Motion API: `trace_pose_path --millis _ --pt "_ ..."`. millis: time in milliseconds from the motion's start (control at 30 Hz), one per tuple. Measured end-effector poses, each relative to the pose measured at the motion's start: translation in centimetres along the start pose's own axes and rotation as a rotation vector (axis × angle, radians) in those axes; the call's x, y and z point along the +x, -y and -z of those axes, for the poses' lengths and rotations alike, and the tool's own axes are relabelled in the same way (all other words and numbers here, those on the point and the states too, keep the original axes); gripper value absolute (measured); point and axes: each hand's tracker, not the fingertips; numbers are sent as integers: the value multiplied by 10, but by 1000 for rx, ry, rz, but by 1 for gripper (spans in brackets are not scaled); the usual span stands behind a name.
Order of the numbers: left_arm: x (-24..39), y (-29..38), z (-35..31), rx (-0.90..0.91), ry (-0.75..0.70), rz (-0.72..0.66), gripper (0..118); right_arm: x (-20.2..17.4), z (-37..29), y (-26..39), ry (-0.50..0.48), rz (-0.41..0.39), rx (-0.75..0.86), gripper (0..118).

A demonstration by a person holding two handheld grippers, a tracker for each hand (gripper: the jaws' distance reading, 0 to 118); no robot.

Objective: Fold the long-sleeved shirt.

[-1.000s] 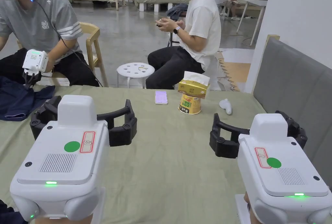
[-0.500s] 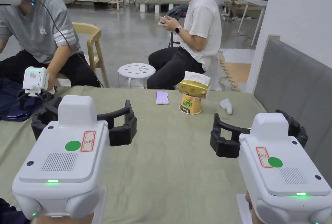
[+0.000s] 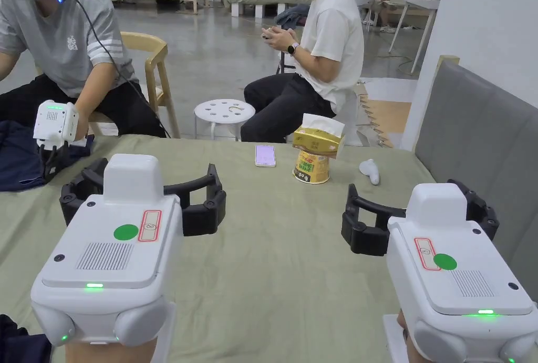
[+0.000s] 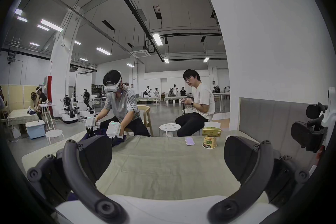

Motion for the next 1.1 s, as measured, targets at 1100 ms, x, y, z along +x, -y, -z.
trace_pose_path --millis 1100 --pt "7 1 9 -104 -29 -87 111 11 2 15 -22 61 -54 118"
